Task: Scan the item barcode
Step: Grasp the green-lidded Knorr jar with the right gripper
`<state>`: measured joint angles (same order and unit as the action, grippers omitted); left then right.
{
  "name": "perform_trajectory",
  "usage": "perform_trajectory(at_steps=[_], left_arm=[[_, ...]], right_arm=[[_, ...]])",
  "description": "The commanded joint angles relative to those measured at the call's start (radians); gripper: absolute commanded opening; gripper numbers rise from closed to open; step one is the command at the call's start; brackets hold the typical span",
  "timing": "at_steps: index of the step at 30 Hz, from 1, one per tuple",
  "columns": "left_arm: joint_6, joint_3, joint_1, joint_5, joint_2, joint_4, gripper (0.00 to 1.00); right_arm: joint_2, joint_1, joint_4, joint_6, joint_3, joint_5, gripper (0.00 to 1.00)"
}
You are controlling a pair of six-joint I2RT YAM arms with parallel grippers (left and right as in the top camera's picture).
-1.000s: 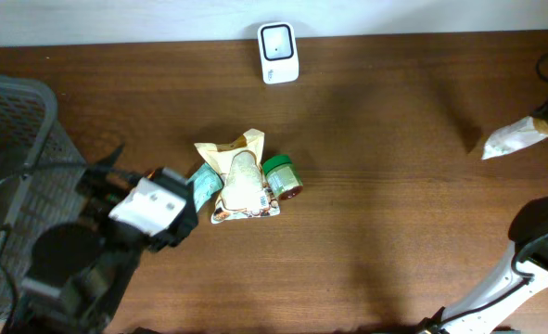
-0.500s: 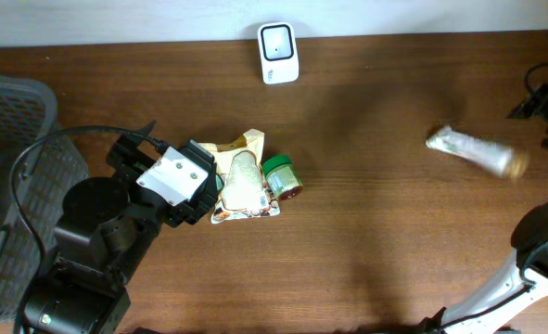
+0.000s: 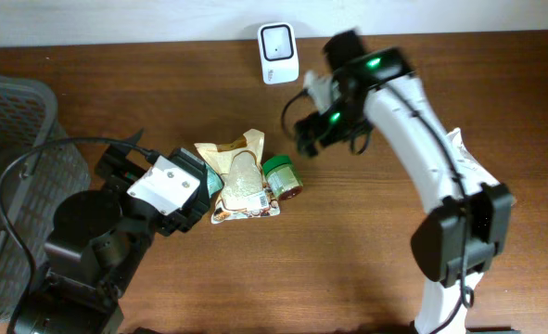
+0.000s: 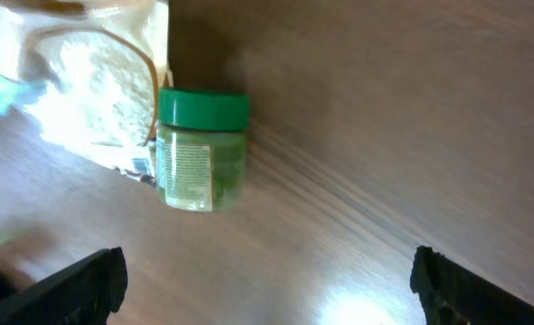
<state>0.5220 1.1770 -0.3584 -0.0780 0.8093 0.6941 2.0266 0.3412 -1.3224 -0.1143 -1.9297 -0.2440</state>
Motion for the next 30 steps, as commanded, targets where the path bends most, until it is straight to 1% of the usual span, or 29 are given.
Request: perform_trajectory(at_steps=[1,2,3,5,6,9,10,11,14,16,19,20,21,24,25,27,29,30], left_arm=[[-0.019,0.001,0.006,-0.008,-0.016,0.043,0.99],[-0.052,0.001,0.006,-0.008,-0.037,0.066,0.99],[-0.058,0.001,0.006,-0.007,-0.069,0.085,0.99],[-0.064,0.001,0.006,-0.008,-0.135,0.116,0.99],[-0.089,0.001,0.006,-0.007,-0.153,0.130,0.99],[-0.144,0.001,0.006,-0.008,-0.153,0.140,0.99],[-0.144,0.001,0.006,-0.008,-0.153,0.141,0.99],[-0.144,0.001,0.006,-0.008,-0.153,0.141,0.99],[-0.144,0.001,0.006,-0.009,-0.153,0.142,0.99],[-0.144,0.001,0.006,-0.009,-0.153,0.148,0.99],[-0.144,0.001,0.006,-0.008,-0.152,0.149,0.99],[-0.144,0.001,0.006,-0.008,-0.152,0.149,0.99],[-0.144,0.001,0.006,-0.008,-0.152,0.149,0.99],[-0.144,0.001,0.006,-0.008,-0.143,0.149,0.99],[-0.144,0.001,0.006,-0.008,-0.139,0.149,0.99],[-0.144,0.001,0.006,-0.008,-0.136,0.149,0.99],[-0.144,0.001,0.006,-0.008,-0.136,0.149,0.99],[-0.144,0.001,0.006,-0.008,-0.136,0.149,0.99]], right_arm=[[-0.005,0.077,0.199,0.044,0.154,0.035,0.99],[0.003,0.100,0.244,0.044,0.168,0.046,1.00],[0.013,0.121,0.268,0.043,0.168,0.050,1.00],[0.052,0.161,0.283,0.044,0.168,0.098,1.00],[0.077,0.172,0.273,0.044,0.168,0.105,1.00],[0.147,0.175,0.280,0.045,0.168,0.126,1.00],[0.170,0.175,0.292,0.052,0.168,0.154,0.99],[0.185,0.174,0.300,0.084,0.168,0.237,0.99],[0.187,0.124,0.296,0.101,0.168,0.312,0.98],[0.187,0.048,0.271,0.109,0.168,0.296,0.96],[0.187,-0.068,0.265,0.108,0.168,0.182,0.96],[0.187,-0.090,0.265,0.107,0.168,0.156,0.96],[0.187,-0.110,0.264,0.092,0.161,0.093,0.99],[0.185,-0.126,0.237,0.069,0.085,-0.069,0.98],[0.185,-0.124,0.214,0.062,0.057,-0.085,0.97],[0.185,-0.127,0.191,0.063,0.056,-0.059,0.93],[0.185,-0.127,0.173,0.067,0.056,-0.007,0.93],[0.185,-0.126,0.173,0.068,0.056,-0.015,0.93]])
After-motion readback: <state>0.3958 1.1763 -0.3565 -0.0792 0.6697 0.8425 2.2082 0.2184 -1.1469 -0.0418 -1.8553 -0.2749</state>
